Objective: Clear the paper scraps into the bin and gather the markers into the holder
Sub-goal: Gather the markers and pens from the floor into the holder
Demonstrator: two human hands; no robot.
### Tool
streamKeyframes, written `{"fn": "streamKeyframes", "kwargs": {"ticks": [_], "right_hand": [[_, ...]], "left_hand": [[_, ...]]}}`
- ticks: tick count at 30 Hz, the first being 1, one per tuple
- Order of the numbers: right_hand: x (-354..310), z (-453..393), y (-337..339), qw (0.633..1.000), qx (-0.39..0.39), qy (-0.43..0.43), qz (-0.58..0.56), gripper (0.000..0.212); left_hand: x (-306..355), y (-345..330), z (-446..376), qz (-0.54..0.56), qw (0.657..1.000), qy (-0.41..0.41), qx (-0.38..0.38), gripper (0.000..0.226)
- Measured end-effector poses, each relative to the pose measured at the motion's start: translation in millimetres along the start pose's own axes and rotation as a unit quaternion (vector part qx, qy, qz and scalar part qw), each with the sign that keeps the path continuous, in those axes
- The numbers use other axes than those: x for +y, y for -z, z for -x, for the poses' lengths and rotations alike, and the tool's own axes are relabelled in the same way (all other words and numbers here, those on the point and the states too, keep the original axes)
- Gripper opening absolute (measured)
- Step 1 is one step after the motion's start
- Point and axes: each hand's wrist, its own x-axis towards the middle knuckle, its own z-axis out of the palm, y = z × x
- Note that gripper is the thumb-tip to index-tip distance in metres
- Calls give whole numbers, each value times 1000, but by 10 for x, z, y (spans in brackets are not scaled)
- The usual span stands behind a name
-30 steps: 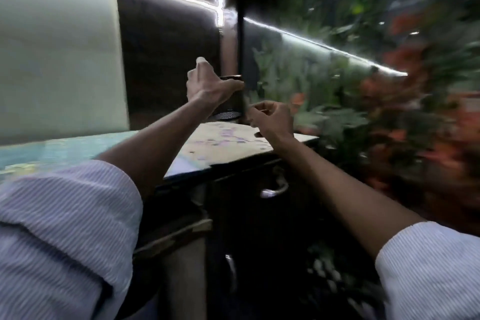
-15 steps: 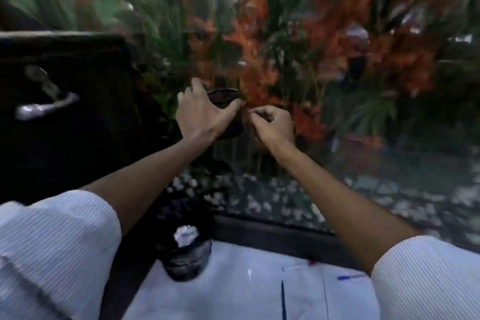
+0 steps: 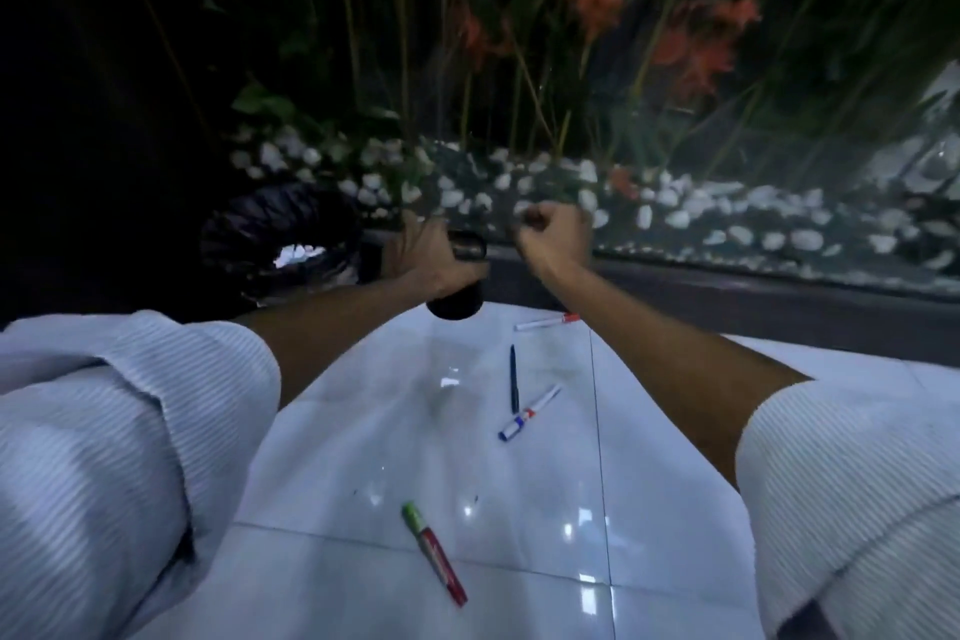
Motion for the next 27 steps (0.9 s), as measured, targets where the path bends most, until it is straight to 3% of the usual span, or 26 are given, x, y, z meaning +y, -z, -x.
{"fn": "streamKeyframes", "kwargs": {"ticks": [3,5,8,10,12,15,17,20,23,27], "right_hand": [[444,210,-119,988,-88,7,130,15],[699,325,-157,959,-190,34,209,22],[1013,444,-230,876,-336,81,335,48],[1195,525,-291,802,-383,133,438,62],[1337,587,-366,759,-404,170,481,74],[1515,600,-463,745,-413,192,488,88],[1607,597,-518,738,-413,191,498,95],[1694,599,-528,727,-439,170,500,75],[1795,623,-514,743,-409,200,491,54],[1804,686,-494,768,-396,214,455,36]], "left_hand": [[-289,-334,163,-68,996,-7,-61,92],[-457,-552,251,-79,990,2,-117,97],[-598,-775,337,-74,981,-6,-181,98],[-636,-858,363,-70,978,-14,-196,99],[-669,-930,384,-69,977,-26,-201,98],[-734,-1039,443,-56,976,-44,-204,102],[-787,-1093,527,-56,978,-29,-197,116],[-852,-1153,715,-65,982,38,-173,132],[-965,-1248,1001,-100,974,42,-200,108],[-1129,-1352,1354,-133,926,-138,-325,58]]}}
